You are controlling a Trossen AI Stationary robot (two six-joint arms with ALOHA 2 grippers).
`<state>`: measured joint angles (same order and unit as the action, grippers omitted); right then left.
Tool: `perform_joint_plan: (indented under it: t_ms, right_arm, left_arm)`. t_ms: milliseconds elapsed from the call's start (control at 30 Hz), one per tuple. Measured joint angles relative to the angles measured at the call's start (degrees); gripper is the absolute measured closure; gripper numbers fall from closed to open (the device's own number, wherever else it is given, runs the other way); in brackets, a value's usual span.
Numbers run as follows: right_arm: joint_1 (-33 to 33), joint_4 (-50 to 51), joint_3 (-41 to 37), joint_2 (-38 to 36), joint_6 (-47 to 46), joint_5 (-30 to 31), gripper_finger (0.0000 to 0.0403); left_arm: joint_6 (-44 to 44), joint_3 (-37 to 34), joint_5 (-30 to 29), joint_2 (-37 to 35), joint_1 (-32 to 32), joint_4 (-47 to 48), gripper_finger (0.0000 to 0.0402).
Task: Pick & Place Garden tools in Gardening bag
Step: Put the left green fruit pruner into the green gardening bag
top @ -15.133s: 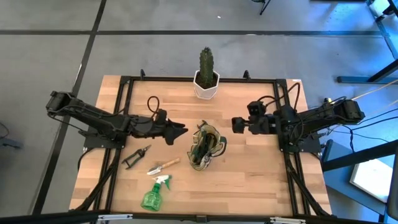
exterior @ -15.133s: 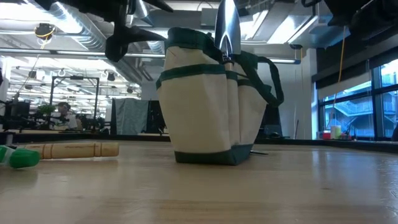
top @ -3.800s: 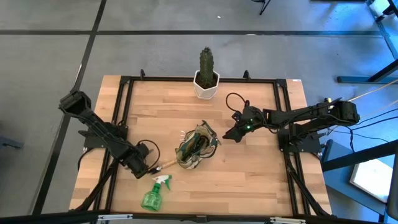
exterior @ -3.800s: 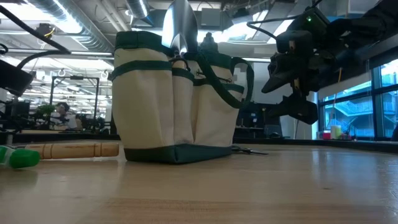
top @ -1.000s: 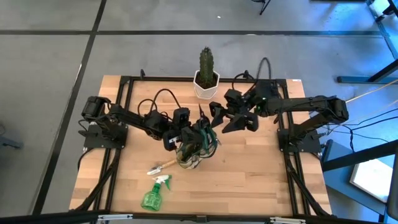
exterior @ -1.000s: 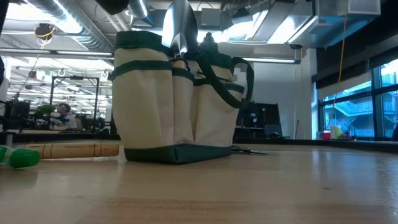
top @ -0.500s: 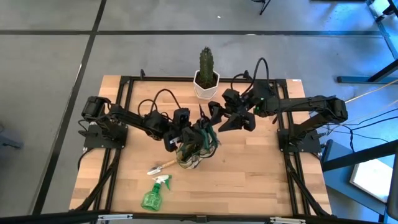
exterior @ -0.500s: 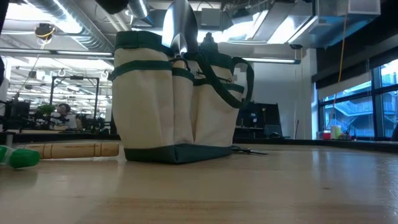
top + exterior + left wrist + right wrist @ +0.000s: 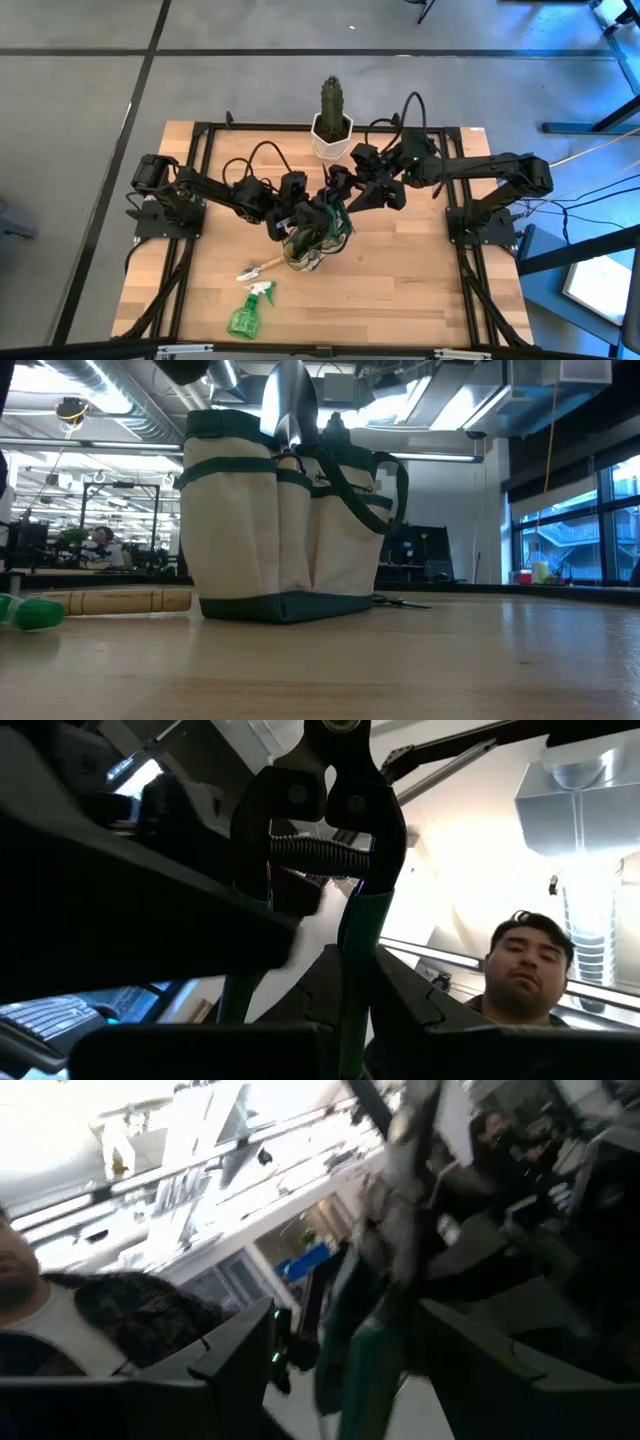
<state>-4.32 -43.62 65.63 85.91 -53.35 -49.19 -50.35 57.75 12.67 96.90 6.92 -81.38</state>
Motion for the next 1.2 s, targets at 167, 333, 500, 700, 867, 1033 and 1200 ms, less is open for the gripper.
perform_joint_plan:
  t_ms: [167, 333, 500, 700, 867, 1033, 1200]
  right_arm:
    - [0.0, 0.17, 0.7, 0.02, 0.47, -0.82, 0.0164]
    - [0.0, 0.17, 0.7, 0.03, 0.99, -2.81, 0.0171]
    - [-0.02, -0.02, 0.7, 0.08, 0.55, -4.67, 0.0173]
    - [-0.13, -0.01, 0.63, 0.13, -0.47, -6.55, 0.0173]
    - [-0.31, -0.66, 0.63, 0.08, -0.9, -6.99, 0.0173]
    - [-0.94, -0.42, 0.65, -0.09, -1.72, -5.61, 0.0174]
    - [-0.9, 0.07, 0.65, -0.09, -1.67, -4.78, 0.0174]
  left_arm:
    - [0.18, -0.12, -0.51, 0.0, 0.01, -1.24, 0.0378]
    - [-0.02, -0.12, 0.31, 0.0, 0.06, -0.63, 0.0378]
    - [-1.3, -0.12, 1.63, 0.0, 0.17, -0.29, 0.0378]
    - [-1.5, -0.12, 2.97, 0.0, 1.2, 0.78, 0.0378]
    - [0.83, -0.12, 4.3, -0.09, 2.6, 3.05, 0.0378]
    - [3.72, -0.17, 4.04, -0.09, 2.94, 5.6, 0.0378]
    - [4.48, -0.17, 3.78, -0.09, 2.62, 5.24, 0.0378]
